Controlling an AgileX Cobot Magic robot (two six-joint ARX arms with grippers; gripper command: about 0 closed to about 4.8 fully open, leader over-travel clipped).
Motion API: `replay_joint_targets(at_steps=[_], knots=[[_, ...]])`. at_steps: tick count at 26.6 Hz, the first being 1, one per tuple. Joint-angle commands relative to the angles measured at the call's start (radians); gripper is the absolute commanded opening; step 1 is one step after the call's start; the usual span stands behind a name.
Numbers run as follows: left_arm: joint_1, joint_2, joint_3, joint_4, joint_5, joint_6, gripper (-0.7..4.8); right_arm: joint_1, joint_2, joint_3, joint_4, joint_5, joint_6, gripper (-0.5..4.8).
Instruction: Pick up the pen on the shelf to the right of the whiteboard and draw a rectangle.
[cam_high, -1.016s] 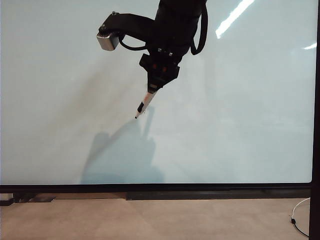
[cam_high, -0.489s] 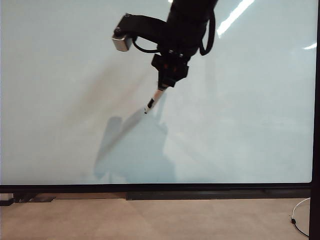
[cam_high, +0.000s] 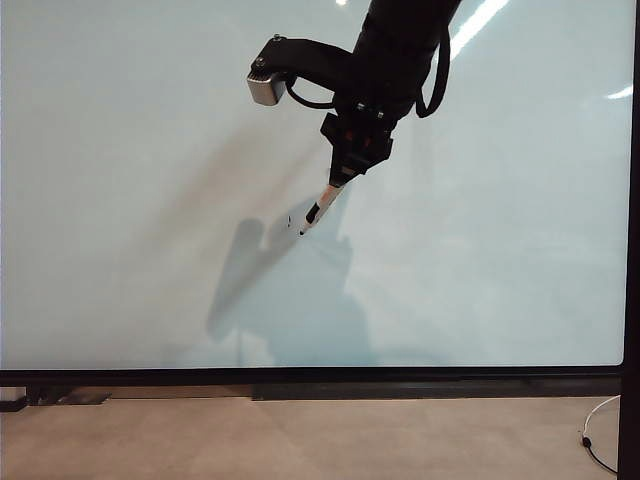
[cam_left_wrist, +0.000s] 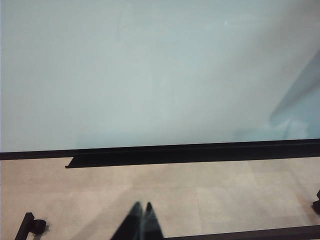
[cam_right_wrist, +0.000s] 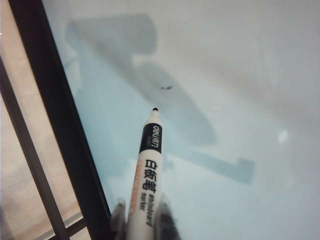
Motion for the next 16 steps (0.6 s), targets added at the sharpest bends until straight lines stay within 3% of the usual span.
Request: replay_joint_targets(at_steps=[1, 16], knots=[[0.0, 0.0, 0.004, 0.01, 0.002, 0.0, -0.05, -0.011, -0.004, 0.007, 0.014, -0.005, 0.007, -0.05], [0.0, 0.0, 0.003, 0.01, 0.002, 0.0, -0.05, -0.021, -0.005, 0.018, 0.069, 0.019, -0.01, -0.05]])
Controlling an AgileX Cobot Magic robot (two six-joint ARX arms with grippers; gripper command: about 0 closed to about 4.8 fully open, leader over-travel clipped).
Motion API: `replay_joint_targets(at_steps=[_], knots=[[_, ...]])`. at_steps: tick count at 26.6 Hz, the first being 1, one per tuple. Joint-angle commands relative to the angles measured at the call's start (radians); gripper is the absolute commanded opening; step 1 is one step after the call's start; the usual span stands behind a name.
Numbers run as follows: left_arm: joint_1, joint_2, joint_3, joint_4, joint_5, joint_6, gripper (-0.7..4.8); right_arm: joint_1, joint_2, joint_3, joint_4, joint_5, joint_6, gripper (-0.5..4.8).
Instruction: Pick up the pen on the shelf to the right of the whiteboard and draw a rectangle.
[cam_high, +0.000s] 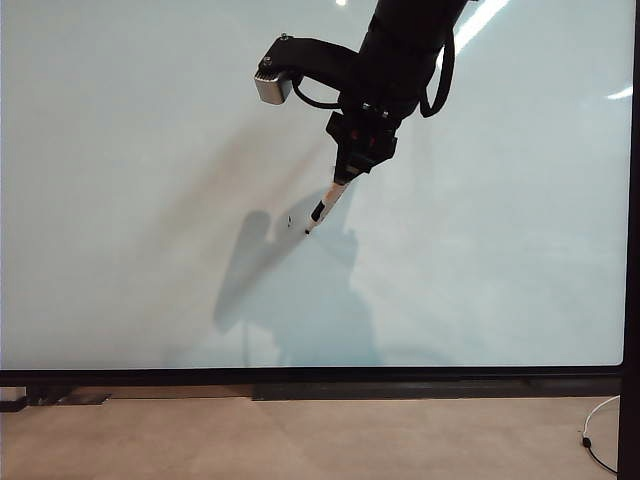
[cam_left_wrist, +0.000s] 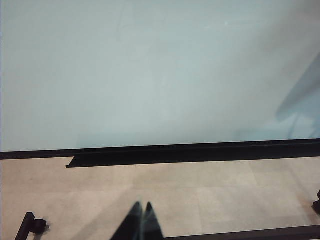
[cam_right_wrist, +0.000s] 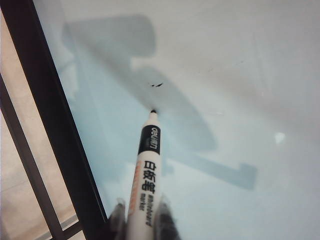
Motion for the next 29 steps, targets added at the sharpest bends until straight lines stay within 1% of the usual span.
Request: replay_joint_targets(at_steps=[1, 8, 29], knots=[[0.0, 0.0, 0.003, 0.01, 0.002, 0.0, -0.05, 0.0, -0.006, 0.019, 0.046, 0.025, -0.003, -0.05], [0.0, 0.0, 0.004, 0.01, 0.002, 0.0, -0.05, 0.001, -0.008, 0.042, 0.038, 0.029, -0.007, -0.05], [0.0, 0.0, 0.003, 0.009, 0.002, 0.0, -0.05, 0.003, -0.079, 0.042, 0.046, 0.068, -0.026, -0.05]])
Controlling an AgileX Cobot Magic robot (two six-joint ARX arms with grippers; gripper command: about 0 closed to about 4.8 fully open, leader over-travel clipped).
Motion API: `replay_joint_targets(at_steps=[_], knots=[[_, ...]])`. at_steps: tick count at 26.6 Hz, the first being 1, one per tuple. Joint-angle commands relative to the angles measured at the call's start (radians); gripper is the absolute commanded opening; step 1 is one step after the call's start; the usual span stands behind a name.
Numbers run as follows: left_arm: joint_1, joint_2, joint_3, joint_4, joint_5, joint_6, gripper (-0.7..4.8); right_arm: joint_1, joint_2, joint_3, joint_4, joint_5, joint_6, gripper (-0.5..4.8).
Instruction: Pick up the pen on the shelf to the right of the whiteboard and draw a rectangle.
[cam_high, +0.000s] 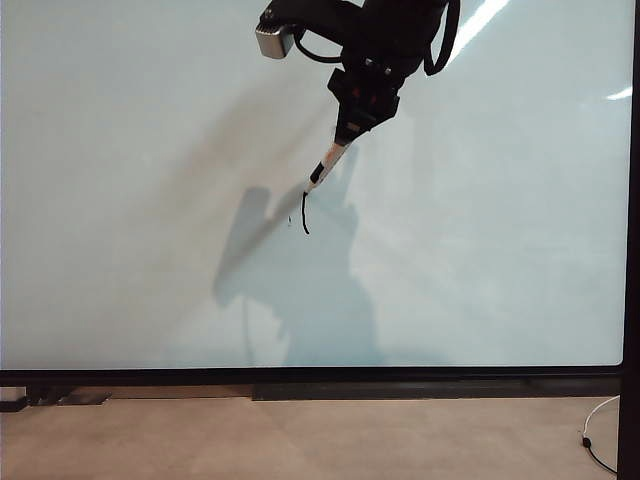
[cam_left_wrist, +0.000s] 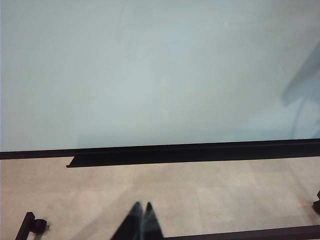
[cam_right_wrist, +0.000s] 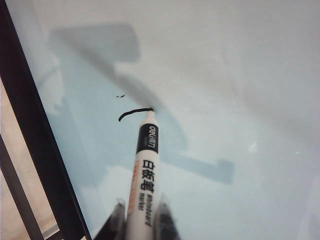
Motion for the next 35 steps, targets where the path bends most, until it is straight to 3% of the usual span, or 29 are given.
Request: replay_joint_targets(at_steps=[1, 24, 30, 35], knots=[[0.0, 0.0, 0.003, 0.01, 0.002, 0.0, -0.05, -0.004, -0.024, 0.01, 0.07, 0.04, -0.008, -0.05], [0.0, 0.0, 0.003, 0.009, 0.002, 0.0, -0.05, 0.001, -0.089, 0.019, 0.068, 0.042, -0.014, -0.05], [0.0, 0.0, 0.003, 0.009, 0.002, 0.0, -0.05, 0.032, -0.095, 0.018, -0.024, -0.005, 0.001, -0.05], [0.0, 0.0, 0.003, 0.01, 0.002, 0.0, -0.05, 0.049, -0.128, -0.026, -0.066, -0.127, 0.15, -0.05]])
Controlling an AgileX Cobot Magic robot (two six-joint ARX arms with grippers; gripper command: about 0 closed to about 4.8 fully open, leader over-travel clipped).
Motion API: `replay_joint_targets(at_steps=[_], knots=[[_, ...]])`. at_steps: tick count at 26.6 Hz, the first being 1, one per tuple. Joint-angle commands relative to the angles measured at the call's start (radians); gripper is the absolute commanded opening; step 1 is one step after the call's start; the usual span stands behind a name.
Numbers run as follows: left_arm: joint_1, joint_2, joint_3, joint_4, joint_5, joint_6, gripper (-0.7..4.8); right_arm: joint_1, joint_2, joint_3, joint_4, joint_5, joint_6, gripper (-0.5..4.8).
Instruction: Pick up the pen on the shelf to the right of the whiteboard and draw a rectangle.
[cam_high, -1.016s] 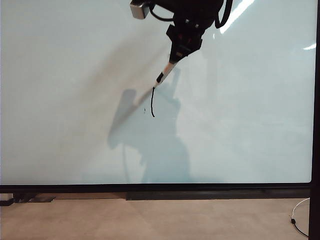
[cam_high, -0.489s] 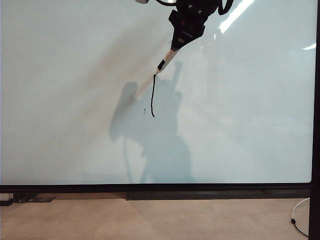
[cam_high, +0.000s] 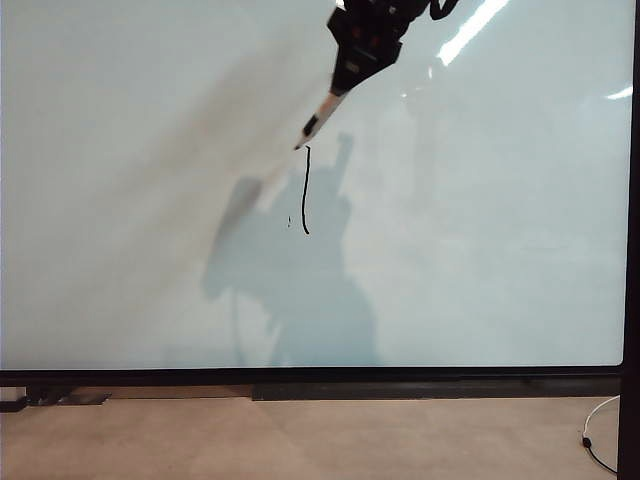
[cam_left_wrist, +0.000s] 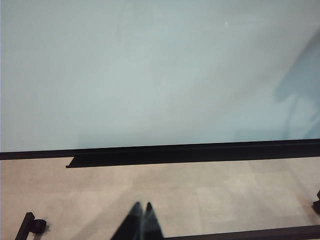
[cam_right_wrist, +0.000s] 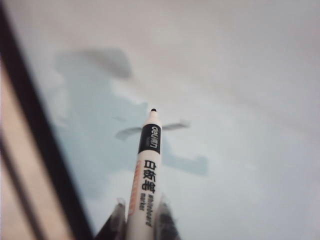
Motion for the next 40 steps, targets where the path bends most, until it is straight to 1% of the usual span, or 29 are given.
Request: replay_joint_targets(at_steps=[1, 3, 4, 8, 9, 11, 15, 16, 18, 20, 22, 25, 29, 30, 34, 40], knots=[[0.0, 0.0, 0.003, 0.009, 0.001, 0.0, -0.05, 0.002, -0.046, -0.057, 0.015, -0.134, 0.155, -0.06], [0.0, 0.0, 0.003, 0.009, 0.001, 0.0, -0.05, -0.001, -0.08, -0.109, 0.076, -0.197, 0.26, -0.06], [0.0, 0.0, 0.004, 0.01, 0.002, 0.0, -0.05, -0.008, -0.125, -0.188, 0.194, -0.253, 0.379, -0.06], [0.0, 0.0, 0.003, 0.009, 0.001, 0.0, -0.05, -0.055, -0.195, -0.35, 0.475, -0.297, 0.556, -0.05], [0.0, 0.0, 0.004, 0.01, 0.002, 0.0, -0.05, -0.091, -0.2, -0.414, 0.6, -0.333, 0.659, -0.05], [0.0, 0.0, 0.004, 0.01, 0.001, 0.0, -0.05, -0.15, -0.186, -0.466, 0.685, -0.38, 0.764, -0.05], [0.0, 0.0, 0.004, 0.01, 0.002, 0.0, -0.05, -0.157, -0.147, -0.484, 0.737, -0.383, 0.781, -0.05], [0.0, 0.0, 0.004, 0.01, 0.002, 0.0, -0.05, -0.16, -0.138, -0.484, 0.745, -0.397, 0.781, -0.05], [-0.001, 0.0, 0.003, 0.009, 0.001, 0.0, -0.05, -0.183, -0.119, -0.484, 0.772, -0.465, 0.811, -0.05], [0.0, 0.0, 0.003, 0.009, 0.001, 0.0, -0.05, -0.229, -0.082, -0.485, 0.817, -0.582, 0.891, -0.06], [0.0, 0.0, 0.004, 0.009, 0.001, 0.0, -0.05, -0.265, -0.055, -0.486, 0.851, -0.647, 0.929, -0.06], [-0.001, 0.0, 0.004, 0.01, 0.001, 0.0, -0.05, -0.267, -0.051, -0.487, 0.853, -0.641, 0.906, -0.06], [-0.001, 0.0, 0.003, 0.01, 0.001, 0.0, -0.05, -0.299, -0.05, -0.488, 0.852, -0.654, 0.901, -0.05], [-0.001, 0.0, 0.003, 0.01, 0.001, 0.0, -0.05, -0.321, -0.05, -0.488, 0.85, -0.697, 0.899, -0.05], [0.0, 0.0, 0.004, 0.01, 0.001, 0.0, -0.05, -0.364, -0.05, -0.489, 0.798, -0.784, 0.829, -0.06], [0.0, 0.0, 0.003, 0.009, 0.001, 0.0, -0.05, -0.375, -0.051, -0.489, 0.76, -0.796, 0.783, -0.06]])
